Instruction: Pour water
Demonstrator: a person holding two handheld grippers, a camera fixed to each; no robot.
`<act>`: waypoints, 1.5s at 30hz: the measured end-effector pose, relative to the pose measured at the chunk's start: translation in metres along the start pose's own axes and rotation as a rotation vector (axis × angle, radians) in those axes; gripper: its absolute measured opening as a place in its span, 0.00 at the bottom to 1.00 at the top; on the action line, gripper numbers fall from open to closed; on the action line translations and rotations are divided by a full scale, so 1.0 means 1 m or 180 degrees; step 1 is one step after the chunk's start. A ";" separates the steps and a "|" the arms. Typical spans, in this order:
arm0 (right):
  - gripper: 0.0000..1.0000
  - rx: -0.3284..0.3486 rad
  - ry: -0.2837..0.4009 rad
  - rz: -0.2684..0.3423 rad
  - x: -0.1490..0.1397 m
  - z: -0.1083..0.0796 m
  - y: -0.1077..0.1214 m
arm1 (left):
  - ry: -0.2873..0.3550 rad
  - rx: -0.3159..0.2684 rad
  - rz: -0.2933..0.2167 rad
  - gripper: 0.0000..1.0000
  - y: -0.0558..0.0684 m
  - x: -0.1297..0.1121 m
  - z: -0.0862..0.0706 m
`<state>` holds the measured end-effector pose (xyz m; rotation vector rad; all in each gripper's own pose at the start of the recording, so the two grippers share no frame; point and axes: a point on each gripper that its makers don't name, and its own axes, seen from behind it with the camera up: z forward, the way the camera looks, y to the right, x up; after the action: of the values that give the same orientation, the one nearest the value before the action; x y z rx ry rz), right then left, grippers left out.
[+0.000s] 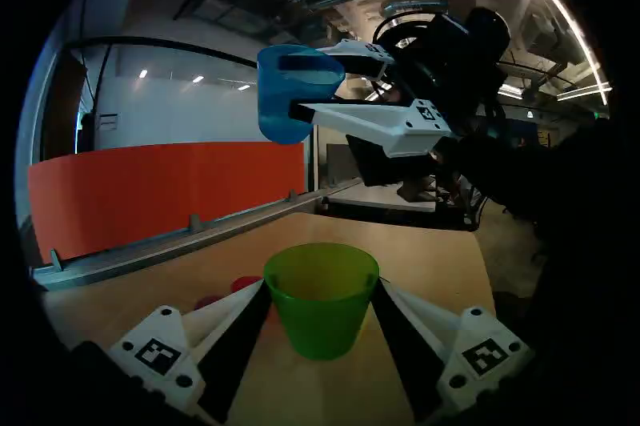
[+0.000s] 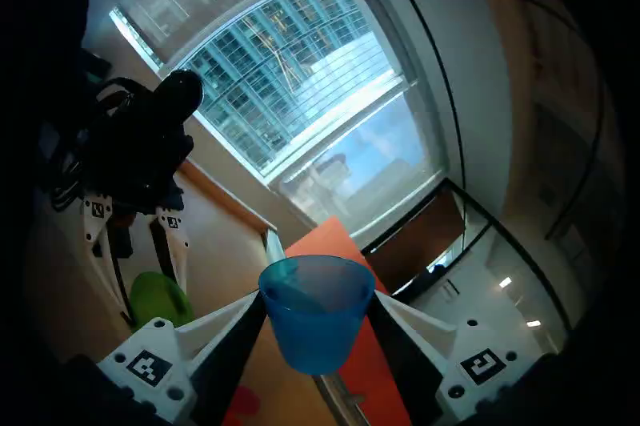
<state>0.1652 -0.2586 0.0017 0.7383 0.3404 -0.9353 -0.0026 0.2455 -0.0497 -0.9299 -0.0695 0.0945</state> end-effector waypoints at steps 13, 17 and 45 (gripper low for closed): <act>0.89 -0.0014 -0.0019 -0.0349 0.012 0.008 0.000 | 0.0006 -0.0014 0.0012 0.86 0.001 0.001 0.002; 0.89 -0.0023 -0.0039 -0.0449 0.011 0.010 0.004 | 0.0016 -0.0011 0.0009 0.86 0.000 0.003 0.003; 0.89 -0.0118 -0.0067 -0.0893 0.010 0.014 0.018 | 0.0019 0.0001 -0.0013 0.86 -0.007 0.002 0.002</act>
<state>0.1845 -0.2679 0.0140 0.6561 0.4494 -1.1973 -0.0003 0.2435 -0.0427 -0.9298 -0.0659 0.0880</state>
